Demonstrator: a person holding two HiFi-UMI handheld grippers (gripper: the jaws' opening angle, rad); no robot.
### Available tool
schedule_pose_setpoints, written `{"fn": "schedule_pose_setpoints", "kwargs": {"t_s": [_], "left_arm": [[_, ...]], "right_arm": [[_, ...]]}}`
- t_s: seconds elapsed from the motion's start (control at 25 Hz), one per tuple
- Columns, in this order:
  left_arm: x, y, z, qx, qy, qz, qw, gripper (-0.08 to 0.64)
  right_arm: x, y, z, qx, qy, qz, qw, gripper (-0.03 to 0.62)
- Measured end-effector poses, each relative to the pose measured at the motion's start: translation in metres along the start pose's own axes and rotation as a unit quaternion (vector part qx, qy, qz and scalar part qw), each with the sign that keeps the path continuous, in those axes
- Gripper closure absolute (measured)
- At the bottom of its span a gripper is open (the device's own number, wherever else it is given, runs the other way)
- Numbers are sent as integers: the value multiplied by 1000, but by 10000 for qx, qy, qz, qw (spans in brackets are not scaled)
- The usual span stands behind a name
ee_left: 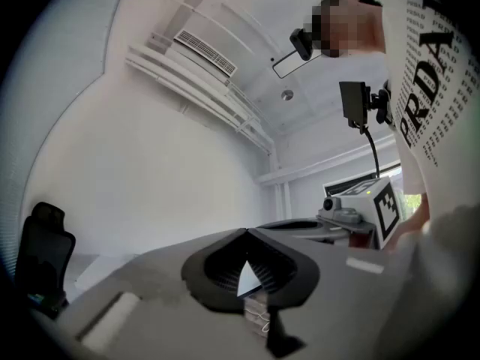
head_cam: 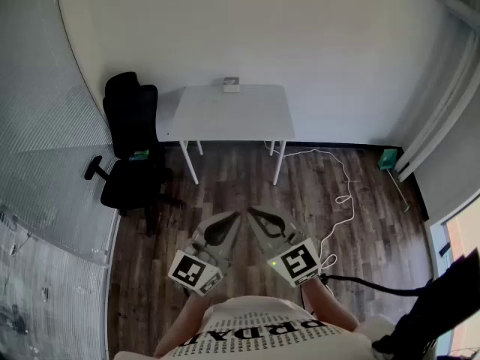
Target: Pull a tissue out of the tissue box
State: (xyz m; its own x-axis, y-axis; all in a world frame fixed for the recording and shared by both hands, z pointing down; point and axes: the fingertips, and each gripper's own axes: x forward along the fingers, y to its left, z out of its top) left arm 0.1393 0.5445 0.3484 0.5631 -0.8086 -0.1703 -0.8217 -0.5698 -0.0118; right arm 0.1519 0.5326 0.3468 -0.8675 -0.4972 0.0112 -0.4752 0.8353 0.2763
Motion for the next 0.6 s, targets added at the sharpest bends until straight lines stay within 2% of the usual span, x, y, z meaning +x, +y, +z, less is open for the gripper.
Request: {"fn": "schedule_pose_setpoints", "kwargs": {"t_s": [0.6], "left_arm": [[-5, 7, 6, -53, -60, 32, 10000, 558]], "right_arm": [[12, 3, 6, -37, -72, -68, 9999, 584]]}}
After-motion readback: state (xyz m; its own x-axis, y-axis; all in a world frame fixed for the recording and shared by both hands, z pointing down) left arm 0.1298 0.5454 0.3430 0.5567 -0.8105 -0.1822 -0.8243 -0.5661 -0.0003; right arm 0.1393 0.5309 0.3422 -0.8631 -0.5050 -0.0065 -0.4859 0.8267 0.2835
